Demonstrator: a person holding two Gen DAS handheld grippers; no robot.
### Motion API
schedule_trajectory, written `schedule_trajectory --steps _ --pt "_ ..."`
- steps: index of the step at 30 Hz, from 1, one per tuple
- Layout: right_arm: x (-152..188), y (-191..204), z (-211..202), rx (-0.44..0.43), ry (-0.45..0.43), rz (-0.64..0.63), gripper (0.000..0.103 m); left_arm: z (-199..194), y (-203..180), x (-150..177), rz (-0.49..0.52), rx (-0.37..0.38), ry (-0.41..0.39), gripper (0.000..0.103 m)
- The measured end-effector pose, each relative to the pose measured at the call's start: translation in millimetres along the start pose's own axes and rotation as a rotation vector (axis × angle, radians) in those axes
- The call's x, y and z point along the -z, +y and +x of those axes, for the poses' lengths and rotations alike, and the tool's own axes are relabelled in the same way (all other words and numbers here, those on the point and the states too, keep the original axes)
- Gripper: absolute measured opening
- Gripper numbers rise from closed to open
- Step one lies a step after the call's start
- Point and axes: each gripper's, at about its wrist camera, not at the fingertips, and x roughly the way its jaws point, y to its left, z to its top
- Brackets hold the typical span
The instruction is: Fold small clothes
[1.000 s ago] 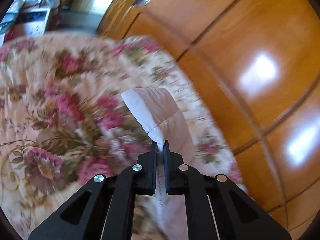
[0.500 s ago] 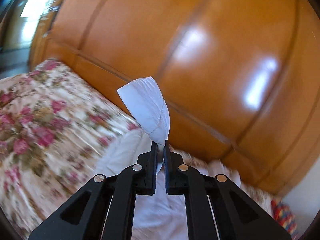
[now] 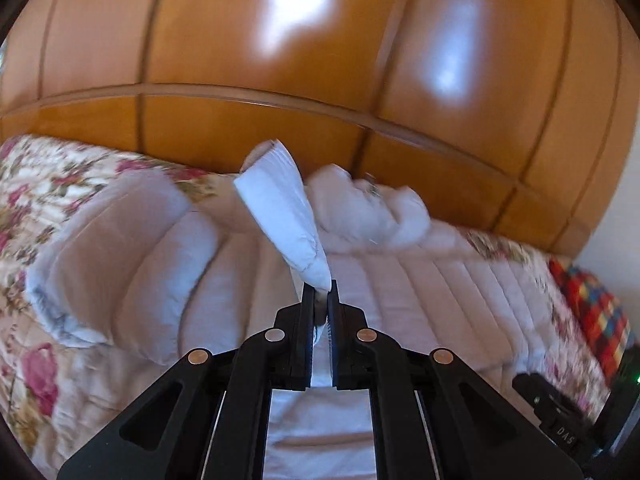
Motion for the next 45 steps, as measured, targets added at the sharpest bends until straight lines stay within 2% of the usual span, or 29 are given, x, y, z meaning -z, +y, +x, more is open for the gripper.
schedule_trajectory --steps 5,8,9,10,12,14,18,20,22,23,25,27,28,29,31,32,35,36,42,45 --pt "0.5 -1.5 -1.5 -0.005 -0.005 0.006 0.067 19.4 -32.0 5.8 0.058 0.044 0.047 0.005" --pt "0.1 -1.8 -1.4 -0.009 -0.006 0.011 0.067 24.4 -42.1 8.9 0.098 0.062 0.085 0.013" --pt "0.2 -1.7 -1.8 -0.009 -0.006 0.011 0.067 21.4 -42.3 10.0 0.107 0.078 0.096 0.027" --pt "0.1 -1.5 -1.8 -0.010 -0.007 0.011 0.067 16.4 -40.8 11.3 0.110 0.086 0.103 0.050" --pt "0.4 -1.6 -3.0 -0.011 -0.012 0.012 0.067 0.6 -33.9 14.0 0.100 0.104 0.076 0.065" --pt "0.4 -2.0 -6.6 -0.015 -0.028 0.014 0.067 -18.7 -22.0 17.4 0.095 0.108 0.030 0.065" --pt "-5.5 3.5 -22.3 -0.052 -0.063 0.008 0.068 -48.3 21.5 21.3 0.058 0.032 0.007 0.065" --pt "-14.4 13.1 -25.4 -0.082 -0.056 -0.017 0.068 -56.9 47.8 21.5 0.011 -0.023 0.003 0.065" --pt "-29.8 27.8 -23.7 -0.132 -0.041 -0.034 0.068 -61.8 81.0 21.5 -0.057 -0.120 0.008 0.065" --pt "-37.1 34.0 -19.6 -0.160 -0.026 -0.026 0.068 -62.0 91.5 22.3 -0.078 -0.157 0.018 0.062" --pt "-54.1 47.2 0.2 -0.208 0.045 0.008 0.068 -57.2 119.4 23.3 -0.142 -0.247 0.062 0.049" --pt "-63.3 54.1 23.3 -0.255 0.109 0.058 0.068 -49.9 147.1 25.2 -0.227 -0.296 0.117 0.048" --pt "-66.2 57.1 37.2 -0.264 0.144 0.087 0.067 -45.7 154.4 24.8 -0.251 -0.293 0.140 0.048" --pt "-67.7 59.9 57.7 -0.237 0.205 0.125 0.063 -38.5 161.5 24.3 -0.267 -0.284 0.168 0.048" --pt "-65.1 60.3 79.4 -0.214 0.255 0.187 0.057 -29.0 166.4 23.1 -0.255 -0.288 0.186 0.048" --pt "-63.3 61.5 88.0 -0.200 0.264 0.216 0.049 -25.6 168.0 22.3 -0.246 -0.304 0.188 0.048" --pt "-63.3 74.6 95.3 -0.221 0.275 0.191 0.008 -11.2 174.0 16.5 -0.253 -0.331 0.200 0.048" --pt "-64.2 77.9 93.7 -0.214 0.271 0.174 0.006 -7.6 177.3 14.7 -0.259 -0.347 0.203 0.048" --pt "-88.9 76.4 51.1 -0.104 0.082 0.050 0.005 -7.2 179.9 15.0 -0.264 -0.372 0.169 0.048" --pt "-84.9 67.8 49.2 -0.086 0.103 0.002 0.005 -2.5 179.7 20.8 -0.259 -0.370 0.177 0.048"
